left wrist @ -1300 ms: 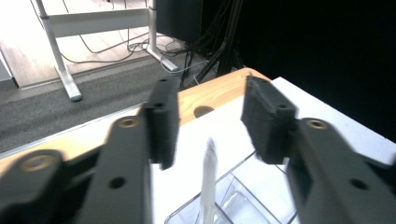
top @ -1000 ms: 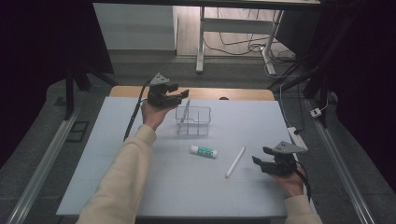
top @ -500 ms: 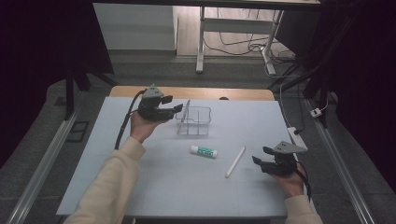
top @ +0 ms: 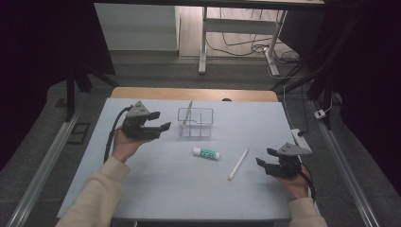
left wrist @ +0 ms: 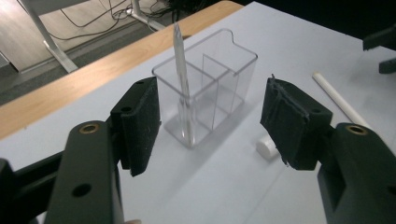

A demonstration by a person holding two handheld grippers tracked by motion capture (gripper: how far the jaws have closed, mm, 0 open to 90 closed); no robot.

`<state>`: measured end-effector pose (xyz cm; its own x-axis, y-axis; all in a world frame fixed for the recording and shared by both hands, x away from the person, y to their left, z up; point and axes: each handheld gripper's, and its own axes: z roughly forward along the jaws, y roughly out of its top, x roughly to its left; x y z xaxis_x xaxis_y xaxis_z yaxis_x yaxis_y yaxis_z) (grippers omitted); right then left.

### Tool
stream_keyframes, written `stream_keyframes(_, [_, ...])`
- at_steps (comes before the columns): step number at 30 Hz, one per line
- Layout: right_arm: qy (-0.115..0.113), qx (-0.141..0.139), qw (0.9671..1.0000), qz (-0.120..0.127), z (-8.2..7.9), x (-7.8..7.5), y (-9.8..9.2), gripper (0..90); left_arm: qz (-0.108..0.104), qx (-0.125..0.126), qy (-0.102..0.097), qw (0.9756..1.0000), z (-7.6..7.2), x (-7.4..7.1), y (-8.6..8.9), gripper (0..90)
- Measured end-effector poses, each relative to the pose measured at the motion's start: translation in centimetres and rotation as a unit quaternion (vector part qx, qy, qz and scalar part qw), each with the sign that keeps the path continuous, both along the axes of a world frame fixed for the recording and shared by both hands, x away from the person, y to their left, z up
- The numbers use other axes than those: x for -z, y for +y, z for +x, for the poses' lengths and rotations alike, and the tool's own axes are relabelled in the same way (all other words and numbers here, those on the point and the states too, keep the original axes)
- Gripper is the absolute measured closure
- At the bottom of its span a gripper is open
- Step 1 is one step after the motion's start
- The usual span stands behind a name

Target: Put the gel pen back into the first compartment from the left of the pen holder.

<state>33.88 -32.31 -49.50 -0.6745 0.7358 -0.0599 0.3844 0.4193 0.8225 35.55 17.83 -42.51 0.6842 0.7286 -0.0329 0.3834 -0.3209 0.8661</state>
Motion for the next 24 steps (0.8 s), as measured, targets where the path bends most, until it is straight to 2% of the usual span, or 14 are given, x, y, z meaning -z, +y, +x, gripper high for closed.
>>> stream_keyframes(7, [0.001, -0.002, 1.0000, -0.004, 0.0, 0.0, 0.0, 35.4, 0.007, -0.011, 0.020, 0.9997, -2.0, 2.1, 1.8, 36.4])
stream_keyframes(11, [0.000, -0.004, 1.0000, -0.008, 0.0, -0.1, 0.0, 35.4, 0.024, -0.020, 0.024, 0.9992, -3.1, 3.2, 2.5, 35.8])
stream_keyframes(24, [-0.001, -0.002, 1.0000, -0.008, -0.1, 0.0, 0.1, 35.4, 0.020, -0.021, 0.040, 0.9988, -5.4, 5.7, 3.8, 35.3])
